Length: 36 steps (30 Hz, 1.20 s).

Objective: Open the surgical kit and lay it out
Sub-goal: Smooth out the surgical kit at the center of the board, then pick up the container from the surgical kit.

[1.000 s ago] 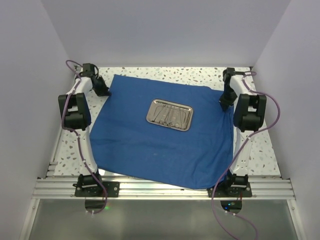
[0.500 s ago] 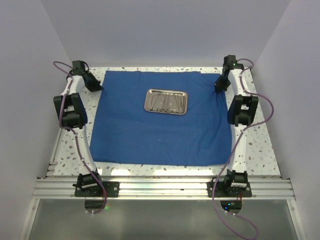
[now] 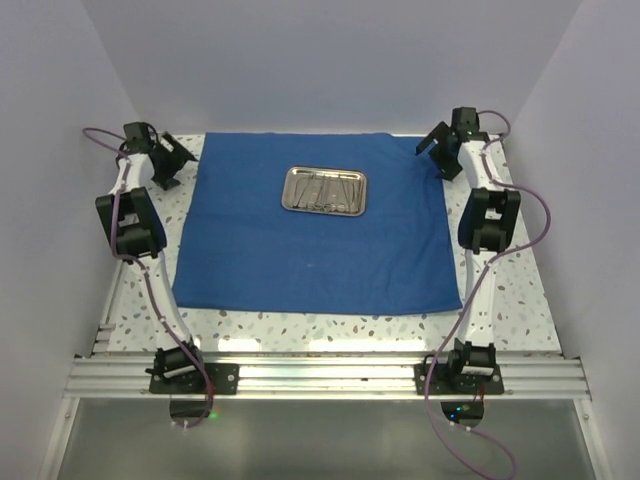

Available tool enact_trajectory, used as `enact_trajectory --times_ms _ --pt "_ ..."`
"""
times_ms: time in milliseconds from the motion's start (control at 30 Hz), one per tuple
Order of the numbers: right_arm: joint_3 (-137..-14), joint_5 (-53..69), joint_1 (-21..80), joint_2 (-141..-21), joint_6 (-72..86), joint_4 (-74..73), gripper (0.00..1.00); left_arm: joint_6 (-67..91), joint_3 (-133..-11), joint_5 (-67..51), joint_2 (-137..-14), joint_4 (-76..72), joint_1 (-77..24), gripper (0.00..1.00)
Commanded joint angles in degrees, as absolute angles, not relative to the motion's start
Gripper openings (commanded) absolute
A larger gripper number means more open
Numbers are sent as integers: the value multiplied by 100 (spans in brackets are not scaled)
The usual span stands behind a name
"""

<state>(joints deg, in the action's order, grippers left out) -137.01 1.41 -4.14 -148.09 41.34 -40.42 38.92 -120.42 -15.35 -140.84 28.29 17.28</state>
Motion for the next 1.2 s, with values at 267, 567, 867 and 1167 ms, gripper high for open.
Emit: enact_trajectory --times_ms 267,567,867,1167 --pt "-10593 1063 -45 -12481 4210 -2576 98 3674 -11232 -1652 -12708 2215 890 71" --pt "-11389 1081 1046 -12875 3911 -3067 76 3647 -11197 -2065 -13296 1978 -262 53" --pt "-12602 704 1178 -13789 3815 -3998 38 3542 -11382 -2241 -13728 2083 -746 42" --pt "-12709 395 1301 -13992 3437 -4491 35 3349 -11522 -2171 -13904 2294 -967 41"
